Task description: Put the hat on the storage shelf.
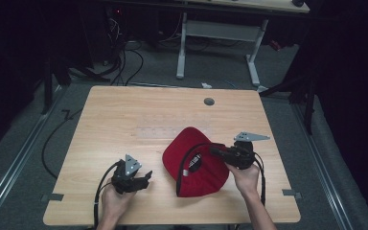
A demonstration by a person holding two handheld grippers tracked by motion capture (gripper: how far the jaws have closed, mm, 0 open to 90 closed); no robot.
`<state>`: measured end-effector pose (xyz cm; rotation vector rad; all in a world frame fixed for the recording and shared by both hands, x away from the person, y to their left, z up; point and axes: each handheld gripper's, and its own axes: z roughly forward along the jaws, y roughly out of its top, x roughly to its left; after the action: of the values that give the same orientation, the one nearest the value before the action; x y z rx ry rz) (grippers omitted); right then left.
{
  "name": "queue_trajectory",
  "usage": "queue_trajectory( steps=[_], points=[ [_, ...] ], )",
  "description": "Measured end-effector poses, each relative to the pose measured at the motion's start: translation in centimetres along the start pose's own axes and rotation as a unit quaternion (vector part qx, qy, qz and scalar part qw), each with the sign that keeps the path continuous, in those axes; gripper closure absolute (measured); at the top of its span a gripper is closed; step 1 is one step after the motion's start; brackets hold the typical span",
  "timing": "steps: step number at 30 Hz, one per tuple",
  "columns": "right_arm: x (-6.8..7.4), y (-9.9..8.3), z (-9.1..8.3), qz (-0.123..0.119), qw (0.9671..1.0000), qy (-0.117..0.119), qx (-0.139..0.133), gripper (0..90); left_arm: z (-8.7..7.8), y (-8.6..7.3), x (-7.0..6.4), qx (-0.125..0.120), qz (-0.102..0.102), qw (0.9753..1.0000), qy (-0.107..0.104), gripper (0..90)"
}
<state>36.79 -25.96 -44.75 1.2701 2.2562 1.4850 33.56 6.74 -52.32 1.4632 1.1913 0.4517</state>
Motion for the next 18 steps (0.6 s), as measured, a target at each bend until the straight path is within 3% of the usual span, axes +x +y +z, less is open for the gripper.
queue_trajectory(
  steps=[9, 18],
  points=[
    [0.0, 0.9, -1.1, 0.008, 0.9999, 0.003, -0.013, 82.5, 1.0, -0.4, -2.7, 0.009, 0.003, 0.9992, -0.038, 29.6],
    [0.5, 1.6, -0.8, 0.015, 0.9996, 0.013, -0.021, 82.5, 2.0, -1.1, -4.6, 0.01, 0.022, 0.9987, -0.044, 29.4]
  ],
)
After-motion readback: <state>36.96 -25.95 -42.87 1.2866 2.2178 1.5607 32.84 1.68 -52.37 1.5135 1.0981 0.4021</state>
